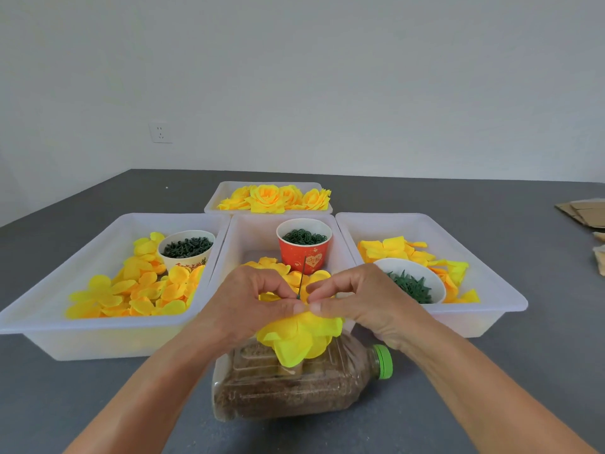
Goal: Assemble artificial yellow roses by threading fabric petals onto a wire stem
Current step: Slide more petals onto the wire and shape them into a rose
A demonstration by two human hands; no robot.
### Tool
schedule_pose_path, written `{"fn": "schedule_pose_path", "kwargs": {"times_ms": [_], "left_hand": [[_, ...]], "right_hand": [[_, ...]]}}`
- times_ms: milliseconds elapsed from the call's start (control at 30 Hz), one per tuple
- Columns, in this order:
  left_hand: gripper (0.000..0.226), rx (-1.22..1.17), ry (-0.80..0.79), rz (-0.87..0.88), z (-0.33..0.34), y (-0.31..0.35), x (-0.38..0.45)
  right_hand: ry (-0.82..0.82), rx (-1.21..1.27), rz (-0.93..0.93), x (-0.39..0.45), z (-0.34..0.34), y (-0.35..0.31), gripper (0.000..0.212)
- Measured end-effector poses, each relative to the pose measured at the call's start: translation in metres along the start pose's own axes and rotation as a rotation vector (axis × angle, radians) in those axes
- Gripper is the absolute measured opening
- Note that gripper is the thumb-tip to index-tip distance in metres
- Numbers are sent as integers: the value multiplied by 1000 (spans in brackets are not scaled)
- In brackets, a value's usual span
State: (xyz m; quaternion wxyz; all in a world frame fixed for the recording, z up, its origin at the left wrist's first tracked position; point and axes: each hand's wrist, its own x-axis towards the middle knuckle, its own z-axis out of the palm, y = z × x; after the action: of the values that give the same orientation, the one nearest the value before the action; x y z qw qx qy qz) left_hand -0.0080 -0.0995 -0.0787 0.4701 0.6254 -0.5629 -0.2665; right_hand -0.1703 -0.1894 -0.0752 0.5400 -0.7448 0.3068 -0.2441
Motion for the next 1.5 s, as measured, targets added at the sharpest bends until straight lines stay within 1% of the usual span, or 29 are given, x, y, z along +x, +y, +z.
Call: {"fn": "schedule_pose_path", "kwargs": {"times_ms": [33,67,100,133,200,267,300,367,467,533,567,633,700,733,800,833,900,967,1000,1033,1067,1100,1133,1167,1200,1233,1333,1400,1500], "left_hand": [[14,22,-10,4,0,2,1],[15,46,-17,10,-1,4,2],[16,66,-22,15,-1,5,3],[18,76,-27,18,-1,6,3],[18,65,-35,13,-2,7,3],[16,51,-37,3,-2,7,3],[17,43,-35,-2,-1,7,3],[18,40,-30,-10,-2,7,2],[16,44,-43,-10,-2,7,3],[14,46,-51,-7,-2,7,3],[13,46,-51,-7,-3,7,3],[13,44,-55,-6,-3,7,4],[14,34,-61,-4,-3,7,4],[13,30,-61,-4,-3,7,4],[13,23,-58,-5,-3,6,5],[13,19,-57,-5,-3,6,5],[13,22,-53,0,-3,6,4],[11,31,-51,6,-3,6,4],[11,35,-50,9,-3,6,4],[11,36,-47,12,-3,6,4],[12,37,-46,13,-3,5,4],[12,37,-46,14,-3,5,4],[12,36,-45,16,-3,5,4],[12,34,-43,17,-3,5,4],[12,31,-41,15,-3,4,4],[11,31,-38,13,-3,4,3],[11,37,-35,14,-2,3,3],[11,29,-35,17,-2,2,4],[11,17,-37,20,-3,1,5]], "right_hand": [[-25,20,15,4,-6,0,9],[-16,15,22,9,-13,-1,6],[25,-9,17,15,-21,0,4],[93,-39,-1,22,-28,1,4],[298,-140,-38,39,-46,7,5],[502,-327,-44,58,-67,17,6],[575,-461,-29,67,-79,23,10],[656,-710,61,83,-101,38,17],[715,-901,364,98,-130,58,34],[676,-1044,530,101,-141,68,32],[640,-1087,569,102,-144,73,31],[560,-1086,549,103,-149,83,38],[463,-1007,474,104,-154,87,44],[414,-979,442,106,-157,87,41],[354,-938,412,110,-159,85,21],[357,-907,417,110,-157,82,12],[420,-851,419,112,-155,77,16],[558,-900,387,116,-151,76,22],[602,-933,338,119,-148,75,19],[606,-923,267,121,-144,74,15],[550,-887,215,124,-140,73,17],[460,-854,211,127,-135,72,29],[370,-858,246,131,-130,72,40],[304,-896,299,135,-125,72,45],[273,-941,334,138,-121,73,40],[275,-976,353,141,-118,74,35],[337,-1058,335,149,-116,78,34],[359,-1090,285,151,-120,80,41],[435,-978,231,145,-129,80,52]]}}
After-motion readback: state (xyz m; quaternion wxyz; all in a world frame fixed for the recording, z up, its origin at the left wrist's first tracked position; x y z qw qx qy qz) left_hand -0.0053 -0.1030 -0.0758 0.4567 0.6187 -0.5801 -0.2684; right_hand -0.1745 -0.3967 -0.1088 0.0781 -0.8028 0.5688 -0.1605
